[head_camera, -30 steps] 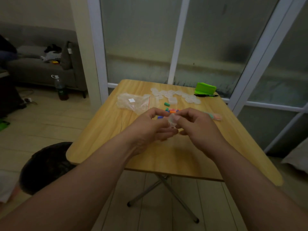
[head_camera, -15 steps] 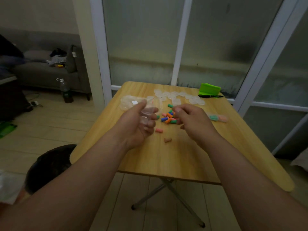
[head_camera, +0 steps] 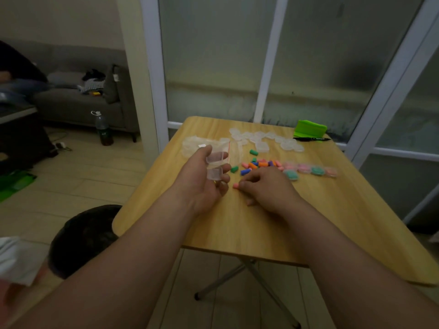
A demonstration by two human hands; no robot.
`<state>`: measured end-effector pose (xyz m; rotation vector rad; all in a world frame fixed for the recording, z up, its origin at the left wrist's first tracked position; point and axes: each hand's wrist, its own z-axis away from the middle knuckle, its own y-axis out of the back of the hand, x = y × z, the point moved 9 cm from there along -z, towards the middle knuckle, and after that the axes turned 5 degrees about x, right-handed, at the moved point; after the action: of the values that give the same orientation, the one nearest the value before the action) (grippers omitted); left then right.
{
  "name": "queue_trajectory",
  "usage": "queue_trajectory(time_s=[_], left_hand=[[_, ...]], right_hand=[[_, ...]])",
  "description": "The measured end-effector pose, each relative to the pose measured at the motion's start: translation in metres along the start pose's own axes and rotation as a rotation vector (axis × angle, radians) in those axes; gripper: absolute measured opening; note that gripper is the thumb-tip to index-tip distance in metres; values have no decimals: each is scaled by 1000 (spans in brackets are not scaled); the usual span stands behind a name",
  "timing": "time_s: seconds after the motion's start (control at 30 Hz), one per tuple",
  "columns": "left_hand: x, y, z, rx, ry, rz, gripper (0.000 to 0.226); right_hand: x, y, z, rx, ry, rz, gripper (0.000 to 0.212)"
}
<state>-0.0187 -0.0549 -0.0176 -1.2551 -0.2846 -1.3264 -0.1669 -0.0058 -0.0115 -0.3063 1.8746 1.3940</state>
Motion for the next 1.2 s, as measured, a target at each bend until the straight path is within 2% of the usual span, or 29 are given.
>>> queue_trajectory(time_s=[0.1, 0.2, 0.37, 0.57, 0.73, 1.07, 1.2], left_hand=[[-4, -3, 3, -19, 15, 6, 44], [-8, -11, 8, -38, 27, 3, 44], [-19, -25, 13, -73, 67, 3, 47], [-36, -40, 20, -147, 105, -18, 52], [-41, -46, 27, -178, 120, 7, 56], [-39, -47, 19, -184, 88, 18, 57], [-30, -42, 16, -157, 70, -8, 50]], right_hand=[[2, 10, 4, 24, -50, -193, 13], [7, 36, 5, 161, -23, -201, 11], [4, 60, 17, 232, 21, -321, 7], [-29, 66, 47, 249, 203, -239, 4], [-42, 48, 54, 203, 282, -14, 6], [-35, 46, 51, 201, 269, -30, 7], [-21, 74, 42, 325, 200, -128, 11]])
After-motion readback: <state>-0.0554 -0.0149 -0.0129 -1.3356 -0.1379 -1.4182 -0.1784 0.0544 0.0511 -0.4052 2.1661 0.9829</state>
